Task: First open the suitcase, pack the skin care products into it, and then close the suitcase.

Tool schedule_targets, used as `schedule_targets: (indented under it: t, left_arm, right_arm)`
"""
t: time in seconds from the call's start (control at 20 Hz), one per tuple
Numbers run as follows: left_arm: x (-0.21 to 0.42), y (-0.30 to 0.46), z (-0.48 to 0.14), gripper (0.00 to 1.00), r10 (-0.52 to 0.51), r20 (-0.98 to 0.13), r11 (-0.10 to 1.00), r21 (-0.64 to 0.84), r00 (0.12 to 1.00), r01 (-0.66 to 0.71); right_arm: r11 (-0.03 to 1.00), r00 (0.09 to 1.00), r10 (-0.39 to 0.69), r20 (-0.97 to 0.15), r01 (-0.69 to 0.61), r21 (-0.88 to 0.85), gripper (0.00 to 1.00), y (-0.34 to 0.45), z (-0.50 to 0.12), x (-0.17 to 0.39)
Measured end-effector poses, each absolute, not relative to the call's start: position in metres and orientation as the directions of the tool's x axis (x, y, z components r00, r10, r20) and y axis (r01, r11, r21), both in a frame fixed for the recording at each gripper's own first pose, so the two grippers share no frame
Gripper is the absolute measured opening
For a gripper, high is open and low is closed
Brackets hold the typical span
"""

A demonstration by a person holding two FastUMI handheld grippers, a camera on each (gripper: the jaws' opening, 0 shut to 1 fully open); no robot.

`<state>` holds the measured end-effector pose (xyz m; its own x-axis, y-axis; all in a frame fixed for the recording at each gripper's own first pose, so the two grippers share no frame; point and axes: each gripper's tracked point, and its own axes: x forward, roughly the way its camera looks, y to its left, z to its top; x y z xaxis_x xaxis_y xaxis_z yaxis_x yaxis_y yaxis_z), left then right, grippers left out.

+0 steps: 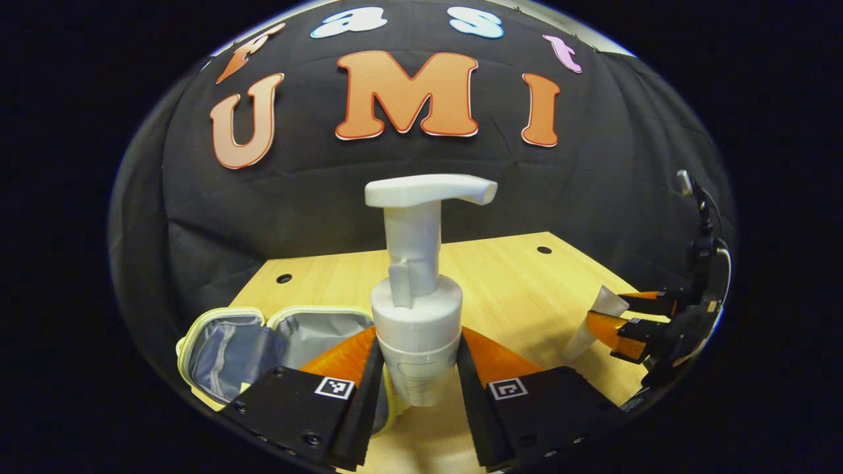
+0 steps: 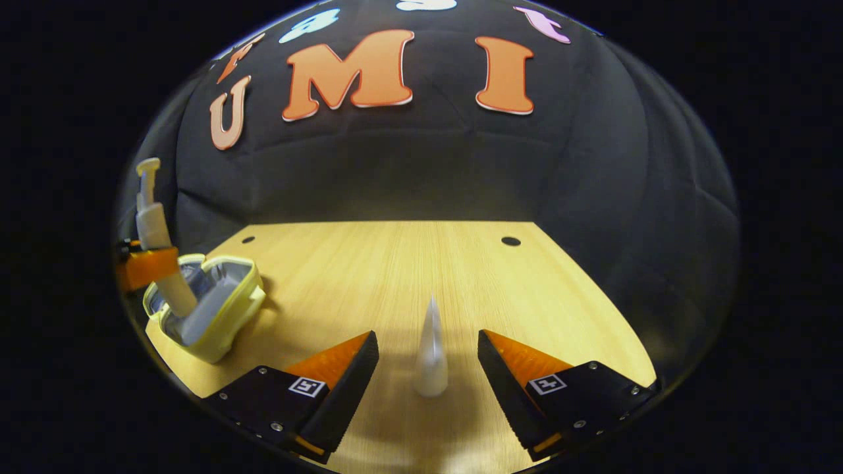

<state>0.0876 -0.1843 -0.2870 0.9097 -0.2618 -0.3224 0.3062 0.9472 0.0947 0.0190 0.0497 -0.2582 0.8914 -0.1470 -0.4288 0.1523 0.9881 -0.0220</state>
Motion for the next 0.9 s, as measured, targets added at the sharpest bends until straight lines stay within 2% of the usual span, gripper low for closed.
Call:
schedule_targets:
  t: [0.25, 0.4, 0.55, 0.7, 0.9]
  left_arm:
    - [0.089, -0.159, -0.305, 0.6, -0.225, -0.354, 0.952, 0.12, 0.907, 0.283]
    - [0.091, -0.156, -0.313, 0.6, -0.228, -0.361, 0.95, 0.124, 0.904, 0.288]
    - [0.093, -0.155, -0.322, 0.59, -0.231, -0.371, 0.948, 0.122, 0.9, 0.294]
    - [0.094, -0.155, -0.327, 0.59, -0.241, -0.379, 0.95, 0.096, 0.894, 0.297]
    - [0.094, -0.145, -0.322, 0.6, -0.244, -0.386, 0.954, 0.068, 0.89, 0.291]
  right_arm:
    - [0.986, 0.857, -0.154, -0.491, 0.169, -0.014, 0.96, 0.043, -0.306, 0.022]
    - [0.987, 0.849, -0.148, -0.507, 0.162, -0.015, 0.8, 0.044, -0.32, 0.021]
    - [0.989, 0.846, -0.14, -0.515, 0.149, -0.024, 0.68, 0.046, -0.329, 0.02]
    - [0.99, 0.851, -0.13, -0.508, 0.139, -0.021, 0.49, 0.05, -0.328, 0.022]
    - [0.992, 0.854, -0.114, -0.508, 0.124, -0.014, 0.44, 0.057, -0.314, 0.022]
